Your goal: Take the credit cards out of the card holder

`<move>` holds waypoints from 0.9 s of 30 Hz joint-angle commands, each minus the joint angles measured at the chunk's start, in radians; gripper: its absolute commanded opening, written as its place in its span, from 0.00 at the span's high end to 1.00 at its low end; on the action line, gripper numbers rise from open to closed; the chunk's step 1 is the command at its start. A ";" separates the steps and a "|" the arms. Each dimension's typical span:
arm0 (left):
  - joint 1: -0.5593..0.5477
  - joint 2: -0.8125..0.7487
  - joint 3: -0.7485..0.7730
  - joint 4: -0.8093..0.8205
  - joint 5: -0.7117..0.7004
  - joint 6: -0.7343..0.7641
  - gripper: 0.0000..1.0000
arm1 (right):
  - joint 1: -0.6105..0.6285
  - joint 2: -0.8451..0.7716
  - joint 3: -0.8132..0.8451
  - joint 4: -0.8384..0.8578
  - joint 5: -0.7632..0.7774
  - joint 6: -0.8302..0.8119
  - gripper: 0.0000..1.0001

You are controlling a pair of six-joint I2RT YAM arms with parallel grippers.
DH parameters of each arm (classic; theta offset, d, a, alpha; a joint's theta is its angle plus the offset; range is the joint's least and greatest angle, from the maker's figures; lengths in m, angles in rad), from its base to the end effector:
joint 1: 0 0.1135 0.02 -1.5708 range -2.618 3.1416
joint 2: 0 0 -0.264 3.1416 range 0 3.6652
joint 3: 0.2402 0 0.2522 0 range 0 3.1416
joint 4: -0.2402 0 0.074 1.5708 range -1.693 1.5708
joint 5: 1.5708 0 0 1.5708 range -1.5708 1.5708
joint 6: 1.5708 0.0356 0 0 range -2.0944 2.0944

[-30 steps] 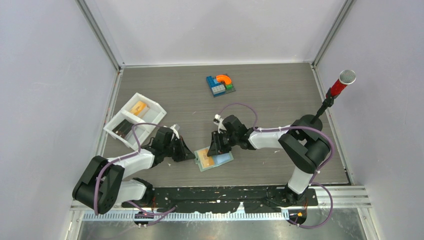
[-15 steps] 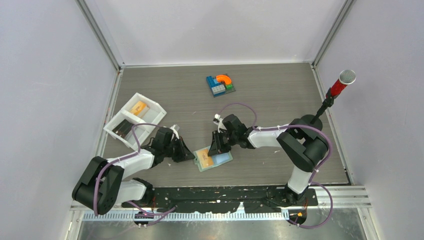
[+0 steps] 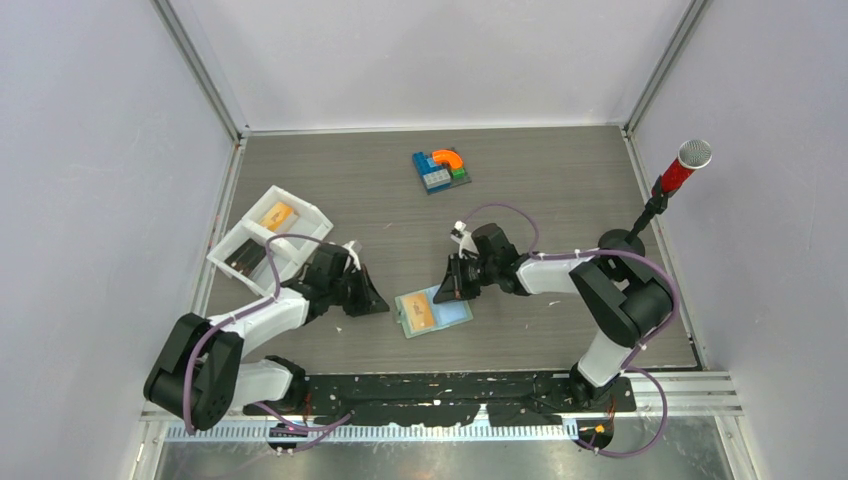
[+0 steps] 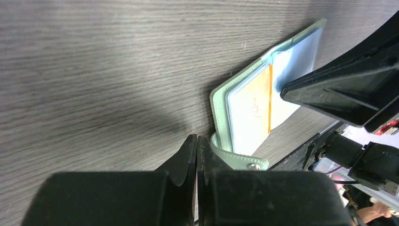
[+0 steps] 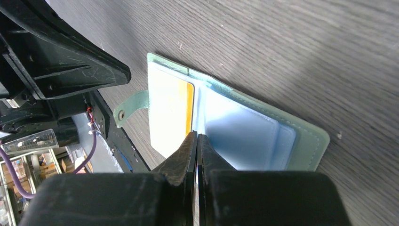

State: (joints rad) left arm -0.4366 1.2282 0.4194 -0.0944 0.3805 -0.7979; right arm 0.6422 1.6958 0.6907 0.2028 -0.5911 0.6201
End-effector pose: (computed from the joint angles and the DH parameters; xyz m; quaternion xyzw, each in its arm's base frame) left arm 0.1848 -0.1008 0.1423 -0.1057 0.9238 -0.3319 0.1589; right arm 0.2338 0.1997 0.1263 -0.1190 0.8856 0.4296 0.1302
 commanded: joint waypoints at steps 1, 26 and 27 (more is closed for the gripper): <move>-0.002 0.008 0.064 -0.049 0.012 0.062 1.00 | -0.006 -0.063 0.007 0.012 -0.048 -0.042 0.95; -0.140 -0.036 0.056 0.005 -0.045 0.039 0.32 | 0.038 -0.124 0.045 -0.099 0.061 -0.021 0.59; -0.143 -0.022 0.056 0.005 -0.053 0.038 0.32 | 0.039 -0.128 0.039 -0.080 0.061 -0.020 0.57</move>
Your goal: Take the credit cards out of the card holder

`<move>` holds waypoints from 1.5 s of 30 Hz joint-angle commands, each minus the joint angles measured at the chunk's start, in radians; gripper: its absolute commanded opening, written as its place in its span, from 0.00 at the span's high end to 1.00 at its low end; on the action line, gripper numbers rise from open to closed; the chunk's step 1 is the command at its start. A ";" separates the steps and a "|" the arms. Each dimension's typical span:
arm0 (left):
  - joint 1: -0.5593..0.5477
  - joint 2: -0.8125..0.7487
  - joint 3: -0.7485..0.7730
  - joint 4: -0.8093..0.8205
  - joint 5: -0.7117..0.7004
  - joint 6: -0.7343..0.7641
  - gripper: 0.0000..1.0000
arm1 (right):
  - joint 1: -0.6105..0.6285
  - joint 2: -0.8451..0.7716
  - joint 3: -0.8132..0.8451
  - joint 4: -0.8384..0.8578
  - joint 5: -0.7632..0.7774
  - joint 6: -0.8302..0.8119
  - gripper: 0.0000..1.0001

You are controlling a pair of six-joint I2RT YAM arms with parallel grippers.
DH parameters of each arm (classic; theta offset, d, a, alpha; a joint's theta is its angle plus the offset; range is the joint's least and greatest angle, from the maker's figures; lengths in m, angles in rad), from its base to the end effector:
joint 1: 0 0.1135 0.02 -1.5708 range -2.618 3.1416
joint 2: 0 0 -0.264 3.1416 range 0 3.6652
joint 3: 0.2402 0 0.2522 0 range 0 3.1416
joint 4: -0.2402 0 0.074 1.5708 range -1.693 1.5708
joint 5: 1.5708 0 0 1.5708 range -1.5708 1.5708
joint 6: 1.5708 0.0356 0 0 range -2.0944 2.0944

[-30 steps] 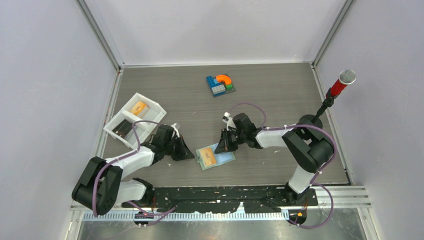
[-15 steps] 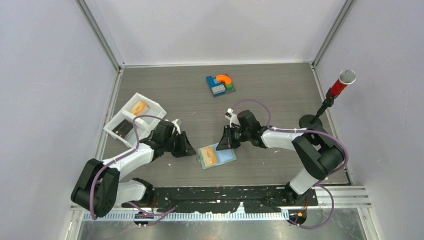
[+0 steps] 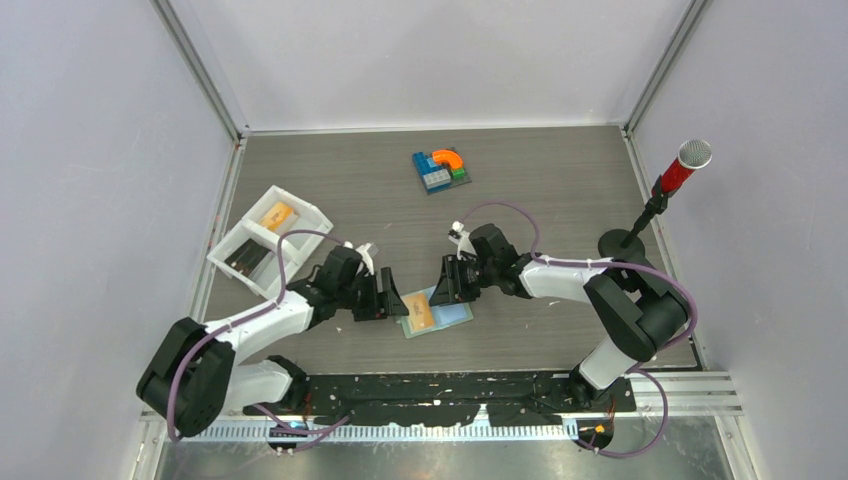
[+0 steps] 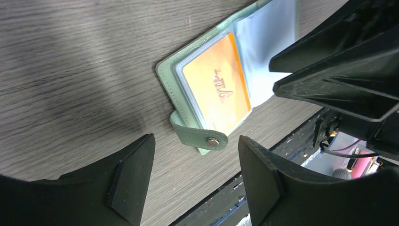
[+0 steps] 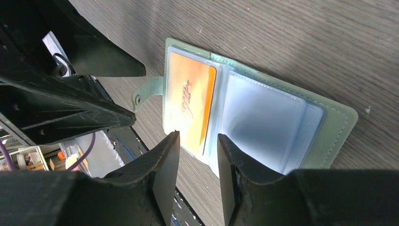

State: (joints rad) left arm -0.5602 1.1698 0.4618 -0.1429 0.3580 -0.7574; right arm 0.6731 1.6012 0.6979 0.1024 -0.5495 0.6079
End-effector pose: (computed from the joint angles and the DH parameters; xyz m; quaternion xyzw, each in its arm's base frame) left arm 0.1737 -0.1237 0.1621 -0.0282 0.9227 -0.3439 0.1721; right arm 0.2225 0.2012 0.1472 -0.1309 0.8883 0.4176 0.1395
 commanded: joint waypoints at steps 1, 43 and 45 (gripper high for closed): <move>-0.020 0.051 0.013 0.053 -0.037 -0.006 0.32 | 0.008 -0.034 0.028 0.030 0.020 -0.001 0.57; -0.019 0.041 -0.133 0.235 -0.055 -0.111 1.00 | 0.021 0.122 0.045 0.051 -0.031 -0.050 0.57; -0.019 0.043 -0.137 0.237 -0.062 -0.117 1.00 | 0.030 0.127 0.051 0.039 -0.019 -0.053 0.57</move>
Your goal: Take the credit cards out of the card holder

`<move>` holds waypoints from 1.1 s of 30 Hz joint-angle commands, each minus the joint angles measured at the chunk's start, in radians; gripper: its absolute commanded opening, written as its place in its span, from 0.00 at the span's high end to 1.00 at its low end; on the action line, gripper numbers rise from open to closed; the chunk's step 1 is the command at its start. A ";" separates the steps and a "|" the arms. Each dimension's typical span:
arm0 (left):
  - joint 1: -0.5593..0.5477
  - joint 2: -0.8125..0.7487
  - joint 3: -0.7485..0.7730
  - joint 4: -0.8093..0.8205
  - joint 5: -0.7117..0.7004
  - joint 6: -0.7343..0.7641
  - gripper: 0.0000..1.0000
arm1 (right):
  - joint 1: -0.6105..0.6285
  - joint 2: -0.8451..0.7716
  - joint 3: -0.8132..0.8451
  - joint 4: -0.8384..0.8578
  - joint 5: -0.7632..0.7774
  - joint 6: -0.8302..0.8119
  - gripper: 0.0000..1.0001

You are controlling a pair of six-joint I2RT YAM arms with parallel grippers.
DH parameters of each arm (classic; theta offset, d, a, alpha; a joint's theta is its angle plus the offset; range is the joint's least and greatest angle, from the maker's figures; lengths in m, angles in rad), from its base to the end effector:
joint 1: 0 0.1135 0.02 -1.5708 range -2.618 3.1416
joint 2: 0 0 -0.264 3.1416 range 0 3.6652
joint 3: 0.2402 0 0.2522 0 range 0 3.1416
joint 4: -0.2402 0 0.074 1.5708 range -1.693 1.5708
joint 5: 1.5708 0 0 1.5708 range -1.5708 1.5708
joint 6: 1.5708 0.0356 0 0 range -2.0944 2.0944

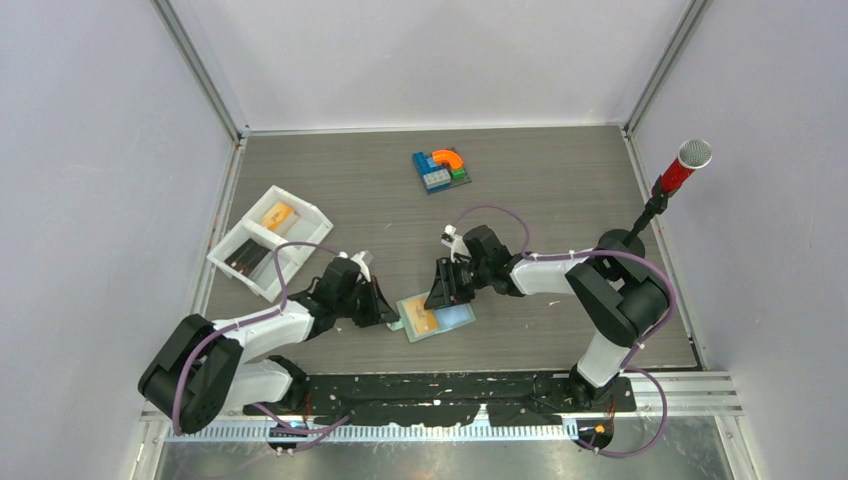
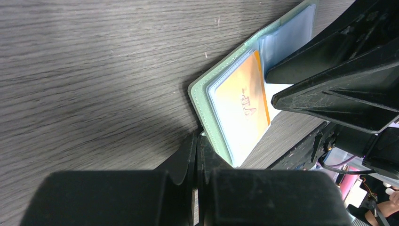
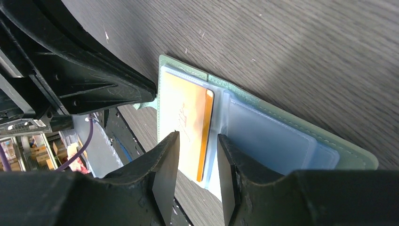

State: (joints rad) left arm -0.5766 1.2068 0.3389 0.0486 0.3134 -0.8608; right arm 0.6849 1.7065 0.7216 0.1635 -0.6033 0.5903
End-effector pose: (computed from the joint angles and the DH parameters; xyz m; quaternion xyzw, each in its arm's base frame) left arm 0.1649 -0.1203 0.1333 -0.0734 0.9177 -0.3479 0.1772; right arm 0.2285 0.2127 0.1285 -0.1506 0.8825 0.4302 0.1162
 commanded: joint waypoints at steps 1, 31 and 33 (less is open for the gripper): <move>-0.003 0.008 -0.015 0.048 -0.019 -0.016 1.00 | 0.023 0.024 0.028 -0.026 0.036 -0.034 0.58; -0.008 0.024 -0.043 0.084 -0.028 -0.059 1.00 | 0.041 0.047 0.036 -0.009 -0.009 -0.023 0.94; -0.008 0.029 -0.044 0.083 -0.028 -0.051 1.00 | 0.035 0.039 0.026 0.010 -0.023 -0.022 0.95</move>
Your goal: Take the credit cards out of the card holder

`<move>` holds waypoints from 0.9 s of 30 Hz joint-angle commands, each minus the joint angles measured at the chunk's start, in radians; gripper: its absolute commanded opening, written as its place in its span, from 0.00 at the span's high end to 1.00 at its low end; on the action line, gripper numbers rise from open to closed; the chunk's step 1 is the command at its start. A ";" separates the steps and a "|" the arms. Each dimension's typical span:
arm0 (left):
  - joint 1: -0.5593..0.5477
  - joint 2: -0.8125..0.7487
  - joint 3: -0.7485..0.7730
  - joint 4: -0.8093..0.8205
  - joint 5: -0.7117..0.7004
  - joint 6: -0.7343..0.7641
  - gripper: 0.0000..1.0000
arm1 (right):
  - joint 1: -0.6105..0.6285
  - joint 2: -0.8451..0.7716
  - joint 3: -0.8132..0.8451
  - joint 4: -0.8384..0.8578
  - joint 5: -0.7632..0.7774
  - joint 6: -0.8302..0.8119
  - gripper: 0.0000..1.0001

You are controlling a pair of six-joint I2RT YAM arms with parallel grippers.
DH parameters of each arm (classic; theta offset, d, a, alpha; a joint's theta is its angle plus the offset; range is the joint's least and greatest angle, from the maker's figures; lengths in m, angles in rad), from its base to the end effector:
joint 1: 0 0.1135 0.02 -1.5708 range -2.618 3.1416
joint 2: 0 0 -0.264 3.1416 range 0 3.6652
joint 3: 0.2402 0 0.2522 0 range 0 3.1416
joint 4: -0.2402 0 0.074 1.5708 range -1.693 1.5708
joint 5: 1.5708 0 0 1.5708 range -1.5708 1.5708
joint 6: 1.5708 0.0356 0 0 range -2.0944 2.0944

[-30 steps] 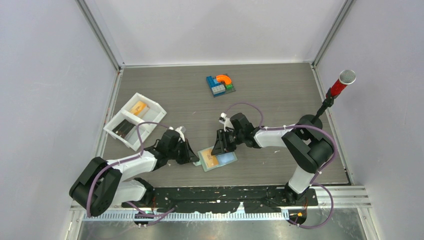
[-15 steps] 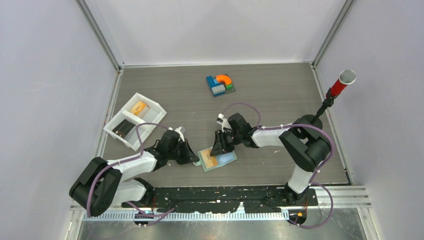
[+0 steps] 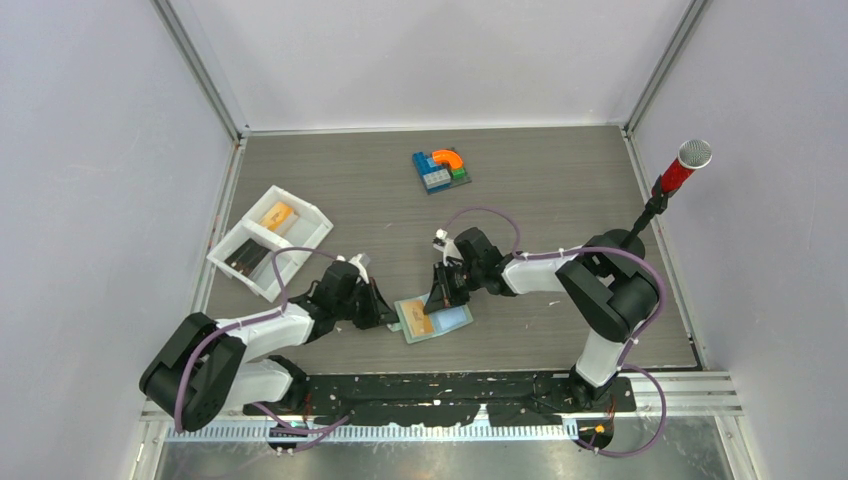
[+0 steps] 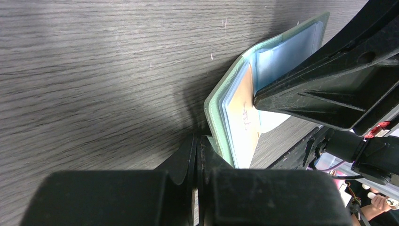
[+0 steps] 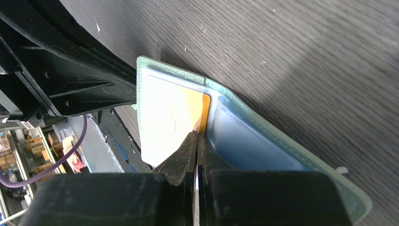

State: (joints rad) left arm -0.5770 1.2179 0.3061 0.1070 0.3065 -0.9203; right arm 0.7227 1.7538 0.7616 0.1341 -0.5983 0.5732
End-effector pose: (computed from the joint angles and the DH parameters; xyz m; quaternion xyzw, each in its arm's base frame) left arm 0.1626 -0.1187 0.1265 -0.1004 0.9130 -0.3551 0.1742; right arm 0.2266 0.2266 0.1226 -0.1694 0.8854 0.4214 0.0991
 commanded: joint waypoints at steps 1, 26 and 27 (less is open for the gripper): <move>-0.007 0.018 -0.008 0.019 -0.023 0.019 1.00 | -0.005 -0.010 -0.017 0.047 -0.041 -0.004 0.95; -0.007 0.027 0.030 -0.104 -0.045 0.083 1.00 | -0.074 -0.082 -0.090 0.098 -0.100 -0.024 0.95; -0.006 0.023 0.030 -0.129 -0.047 0.083 1.00 | -0.075 -0.090 -0.086 0.083 -0.091 -0.028 0.95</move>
State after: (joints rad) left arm -0.5804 1.2392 0.3290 0.0906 0.3138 -0.8783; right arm 0.6590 1.7245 0.6735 0.2203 -0.6987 0.5724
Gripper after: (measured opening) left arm 0.012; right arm 0.068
